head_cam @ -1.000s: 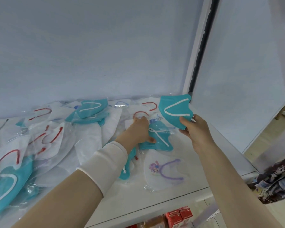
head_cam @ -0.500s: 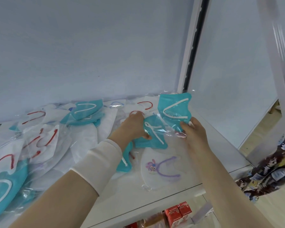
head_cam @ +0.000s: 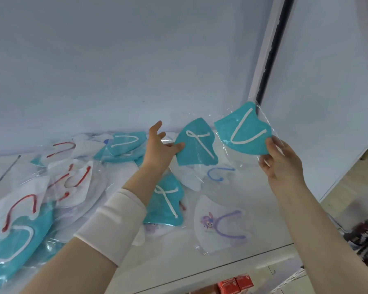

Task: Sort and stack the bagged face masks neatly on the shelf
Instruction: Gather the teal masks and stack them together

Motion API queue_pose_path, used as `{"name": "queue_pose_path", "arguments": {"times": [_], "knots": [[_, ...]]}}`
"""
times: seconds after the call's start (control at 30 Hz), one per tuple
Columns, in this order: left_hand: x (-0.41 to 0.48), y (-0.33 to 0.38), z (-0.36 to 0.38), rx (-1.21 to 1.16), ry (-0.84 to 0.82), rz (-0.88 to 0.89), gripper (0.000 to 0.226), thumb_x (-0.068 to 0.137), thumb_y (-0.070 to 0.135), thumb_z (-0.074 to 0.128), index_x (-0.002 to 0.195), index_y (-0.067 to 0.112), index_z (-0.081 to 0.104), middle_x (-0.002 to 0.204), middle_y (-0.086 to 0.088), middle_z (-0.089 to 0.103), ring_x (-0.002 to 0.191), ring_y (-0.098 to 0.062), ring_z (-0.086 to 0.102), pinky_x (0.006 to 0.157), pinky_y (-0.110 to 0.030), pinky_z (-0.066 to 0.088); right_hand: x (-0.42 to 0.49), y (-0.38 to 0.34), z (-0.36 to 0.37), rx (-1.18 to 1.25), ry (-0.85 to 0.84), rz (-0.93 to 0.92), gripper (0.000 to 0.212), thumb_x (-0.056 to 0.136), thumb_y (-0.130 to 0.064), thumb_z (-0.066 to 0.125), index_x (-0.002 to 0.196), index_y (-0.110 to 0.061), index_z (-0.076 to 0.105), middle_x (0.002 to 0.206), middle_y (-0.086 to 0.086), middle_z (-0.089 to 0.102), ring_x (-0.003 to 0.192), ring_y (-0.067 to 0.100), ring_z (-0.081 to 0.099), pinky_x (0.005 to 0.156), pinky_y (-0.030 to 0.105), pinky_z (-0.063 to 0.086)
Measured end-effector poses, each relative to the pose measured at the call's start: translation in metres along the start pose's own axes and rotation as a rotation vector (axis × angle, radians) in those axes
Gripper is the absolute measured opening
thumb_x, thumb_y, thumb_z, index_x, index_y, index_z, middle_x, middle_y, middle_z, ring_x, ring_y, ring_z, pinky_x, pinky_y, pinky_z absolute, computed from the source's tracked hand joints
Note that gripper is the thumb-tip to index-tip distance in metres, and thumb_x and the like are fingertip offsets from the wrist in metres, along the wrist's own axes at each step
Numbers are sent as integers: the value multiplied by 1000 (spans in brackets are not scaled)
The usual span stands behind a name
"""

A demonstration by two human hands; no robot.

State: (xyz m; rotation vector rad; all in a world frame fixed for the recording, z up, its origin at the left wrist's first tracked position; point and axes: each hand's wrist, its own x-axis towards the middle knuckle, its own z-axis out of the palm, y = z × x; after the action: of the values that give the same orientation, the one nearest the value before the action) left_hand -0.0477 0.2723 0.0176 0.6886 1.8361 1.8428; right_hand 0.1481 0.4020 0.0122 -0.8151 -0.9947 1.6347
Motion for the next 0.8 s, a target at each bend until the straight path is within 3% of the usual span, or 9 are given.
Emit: {"name": "queue_pose_path", "arguments": {"times": [0.13, 0.23, 0.3, 0.43, 0.5, 0.6, 0.7, 0.8], "knots": [[1, -3, -10, -278, 18, -61, 53, 84, -2, 65, 133, 5, 44, 125, -15, 57, 90, -19, 63, 83, -25, 53, 0, -11, 11, -99, 73, -111, 8, 87, -20, 65, 90, -25, 59, 90, -9, 64, 80, 7, 61, 65, 19, 48], [-4, -6, -16, -302, 106, 56, 26, 85, -4, 62, 104, 12, 55, 100, -10, 63, 87, -20, 61, 86, -28, 53, -4, -18, 24, -278, 73, -295, 14, 86, -14, 65, 82, -22, 55, 84, -8, 59, 68, 2, 58, 50, 15, 47], [-8, -6, -17, -238, 133, 171, 27, 85, -6, 62, 91, 19, 53, 92, -4, 62, 84, -18, 60, 83, -25, 52, -6, -21, 35, -489, 6, -377, 11, 86, -11, 63, 84, -16, 53, 80, -7, 55, 60, 6, 56, 44, 14, 46], [-19, -5, -11, -98, 41, 346, 33, 86, -11, 57, 84, 20, 45, 85, 1, 53, 75, -4, 55, 74, -11, 46, -15, -21, 69, -693, -192, -207, 17, 88, -14, 59, 75, -15, 48, 76, 3, 55, 53, 13, 57, 45, 18, 50], [-25, -4, -7, -82, -36, 379, 33, 87, -12, 54, 84, 19, 44, 85, 2, 54, 76, 5, 57, 75, -10, 45, -22, -24, 84, -590, -275, -25, 14, 91, -17, 56, 78, -13, 51, 75, 7, 60, 48, 13, 59, 51, 23, 53], [-32, -5, -9, -85, -115, 448, 30, 89, -11, 52, 90, 19, 49, 92, 4, 57, 84, 10, 58, 82, -11, 45, -28, -30, 101, -224, -330, 202, 19, 96, -17, 49, 81, -6, 53, 77, 8, 58, 50, 14, 62, 51, 25, 55], [-36, -8, -14, -123, -186, 469, 20, 89, 5, 50, 103, 17, 54, 102, 4, 60, 91, 4, 59, 86, -16, 47, -31, -32, 113, 120, -307, 370, 17, 96, -9, 47, 81, -2, 47, 82, 11, 49, 69, 22, 61, 48, 33, 57], [-37, -7, -19, -272, -203, 376, 22, 90, 20, 47, 107, 19, 61, 106, 0, 65, 101, -11, 60, 93, -31, 48, -34, -31, 124, 231, -293, 447, 12, 95, -7, 49, 84, -1, 48, 83, 11, 47, 75, 23, 58, 48, 34, 57]]}}
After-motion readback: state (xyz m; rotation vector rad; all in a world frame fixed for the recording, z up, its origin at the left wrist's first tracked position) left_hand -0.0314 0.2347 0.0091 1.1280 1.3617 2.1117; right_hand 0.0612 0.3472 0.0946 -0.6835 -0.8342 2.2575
